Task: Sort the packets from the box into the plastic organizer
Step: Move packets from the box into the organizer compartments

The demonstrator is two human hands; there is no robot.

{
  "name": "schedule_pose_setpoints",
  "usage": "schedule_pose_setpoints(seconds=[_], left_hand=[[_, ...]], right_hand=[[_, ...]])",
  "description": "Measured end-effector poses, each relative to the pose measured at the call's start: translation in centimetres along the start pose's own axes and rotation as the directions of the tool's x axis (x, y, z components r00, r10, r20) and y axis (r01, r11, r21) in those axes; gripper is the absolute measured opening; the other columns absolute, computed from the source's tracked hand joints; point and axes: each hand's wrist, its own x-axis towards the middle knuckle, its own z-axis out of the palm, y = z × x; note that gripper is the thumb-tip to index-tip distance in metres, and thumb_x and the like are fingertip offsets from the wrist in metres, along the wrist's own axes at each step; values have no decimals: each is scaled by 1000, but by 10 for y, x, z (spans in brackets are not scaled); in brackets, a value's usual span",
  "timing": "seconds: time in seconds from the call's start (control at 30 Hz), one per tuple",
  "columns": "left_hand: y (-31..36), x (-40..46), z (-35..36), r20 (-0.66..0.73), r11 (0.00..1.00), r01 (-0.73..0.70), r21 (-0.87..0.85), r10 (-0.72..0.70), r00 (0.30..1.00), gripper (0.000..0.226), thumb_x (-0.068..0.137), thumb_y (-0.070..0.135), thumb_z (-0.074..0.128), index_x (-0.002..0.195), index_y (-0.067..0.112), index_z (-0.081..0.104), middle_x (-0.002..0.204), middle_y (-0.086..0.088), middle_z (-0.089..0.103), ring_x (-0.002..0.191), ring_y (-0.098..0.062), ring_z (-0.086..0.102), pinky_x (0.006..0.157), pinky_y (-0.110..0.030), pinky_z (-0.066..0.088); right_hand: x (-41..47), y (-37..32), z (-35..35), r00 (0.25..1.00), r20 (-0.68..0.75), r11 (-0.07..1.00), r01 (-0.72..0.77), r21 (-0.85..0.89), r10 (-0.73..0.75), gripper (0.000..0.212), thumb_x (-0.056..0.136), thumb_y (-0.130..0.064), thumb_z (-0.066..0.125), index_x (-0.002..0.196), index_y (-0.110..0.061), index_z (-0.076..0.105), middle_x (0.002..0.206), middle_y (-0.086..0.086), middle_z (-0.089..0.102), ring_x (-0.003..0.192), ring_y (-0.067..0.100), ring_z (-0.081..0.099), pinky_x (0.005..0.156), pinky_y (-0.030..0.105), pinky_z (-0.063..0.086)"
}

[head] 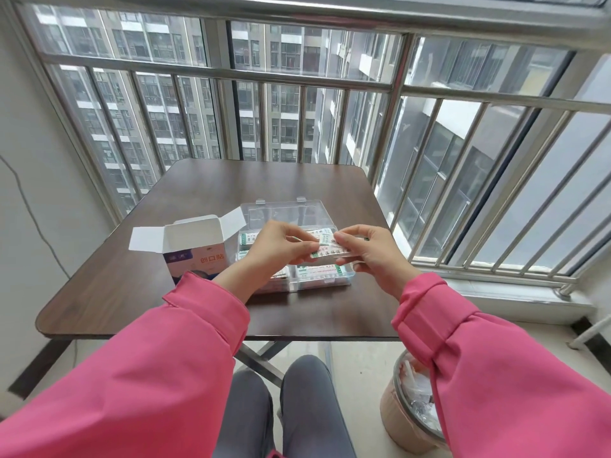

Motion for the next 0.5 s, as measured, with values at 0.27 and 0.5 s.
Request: schedule_pose_setpoints(seconds=[0.27, 0.5], left_hand=[[-2, 0, -2, -20, 996, 74, 58, -73, 997, 21, 89, 9, 63, 68, 9, 61, 41, 5, 51, 46, -6, 47, 45, -11, 39], [1, -1, 6, 9, 995, 49, 87, -50, 999, 19, 91, 17, 60, 73, 13, 60, 62, -5, 53, 46, 2, 52, 46, -7, 40]], right_hand=[[-1, 1, -1, 998, 28, 998, -60, -31, 61, 6, 86, -18, 66, 90, -13, 64, 72, 1, 61, 46, 0, 55, 39, 13, 41], [-1, 2, -7, 999, -18, 999, -39, -36, 38, 11, 83, -11, 70, 78, -12, 59, 70, 4, 61, 51, 3, 58, 46, 18, 50]])
